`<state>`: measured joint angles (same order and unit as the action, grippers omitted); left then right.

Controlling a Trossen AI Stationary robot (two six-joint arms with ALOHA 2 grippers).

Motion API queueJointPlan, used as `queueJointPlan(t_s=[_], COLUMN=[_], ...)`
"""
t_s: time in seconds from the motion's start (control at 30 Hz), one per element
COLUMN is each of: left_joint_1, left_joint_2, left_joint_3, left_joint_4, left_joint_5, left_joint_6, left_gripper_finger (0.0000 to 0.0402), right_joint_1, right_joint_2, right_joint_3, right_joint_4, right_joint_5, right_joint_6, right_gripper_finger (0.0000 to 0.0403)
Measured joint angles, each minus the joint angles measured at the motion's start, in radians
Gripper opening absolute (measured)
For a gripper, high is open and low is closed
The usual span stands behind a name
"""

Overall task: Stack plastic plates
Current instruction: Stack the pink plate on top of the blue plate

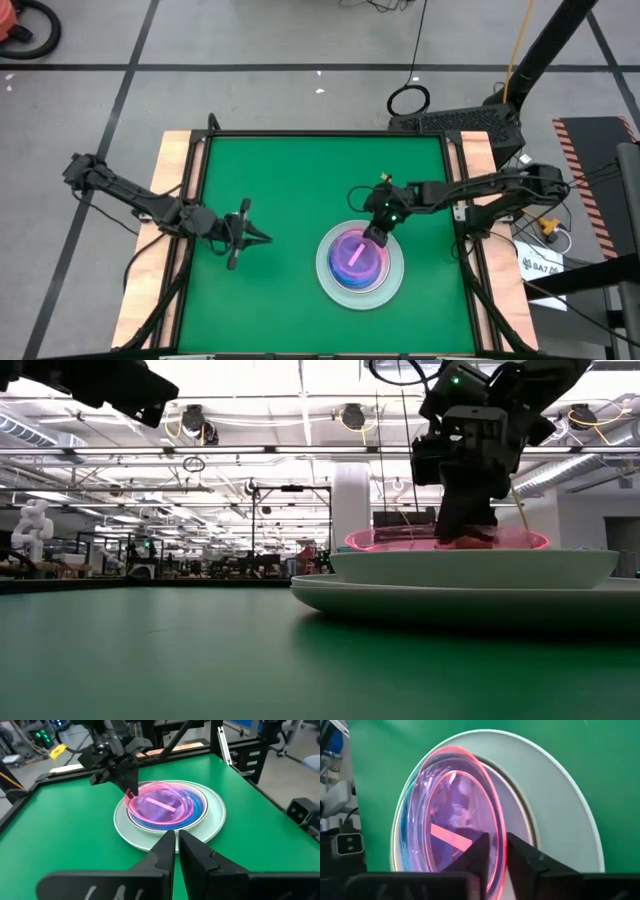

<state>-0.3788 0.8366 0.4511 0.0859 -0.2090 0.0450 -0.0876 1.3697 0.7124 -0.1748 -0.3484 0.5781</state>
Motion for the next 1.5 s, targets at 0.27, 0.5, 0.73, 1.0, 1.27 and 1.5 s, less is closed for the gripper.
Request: queueJointPlan(t_s=[0.27,0.5,0.73,1.0,1.27,1.5], left_joint_1=[0.055,0.146,0.245,0.330,0.393,0.433], left_joint_2=[0.000,-0.068,-0.253,-0.516,-0.635,-0.646], left_joint_3=[0.000,0.000,-0.080,-0.223,-0.255,-0.256], left_joint_4=[-0.013,-0.088,-0.105,-0.068,-0.113,-0.137], left_joint_5=[-0.009,0.037,0.136,0.138,0.139,0.139], left_joint_6=[0.063,0.148,0.152,0.103,0.098,0.102], left_gripper_finger=[0.0030,0.0030,0.0030,0.0030,0.0030,0.0030], right_joint_1=[0.005,0.039,0.078,0.060,0.058,0.056], right_joint_2=[-0.031,-0.155,-0.344,-0.501,-0.655,-0.681], right_joint_3=[0.000,-0.001,-0.001,-0.026,-0.300,-0.530], right_joint_4=[0.003,-0.002,-0.001,0.029,0.311,0.644], right_joint_5=[0.027,0.178,0.300,0.295,0.283,0.274], right_joint_6=[-0.004,-0.109,-0.436,-0.626,-0.583,-0.398], right_gripper_finger=[0.0160,0.0199,0.0195,0.0183,0.0180,0.0180])
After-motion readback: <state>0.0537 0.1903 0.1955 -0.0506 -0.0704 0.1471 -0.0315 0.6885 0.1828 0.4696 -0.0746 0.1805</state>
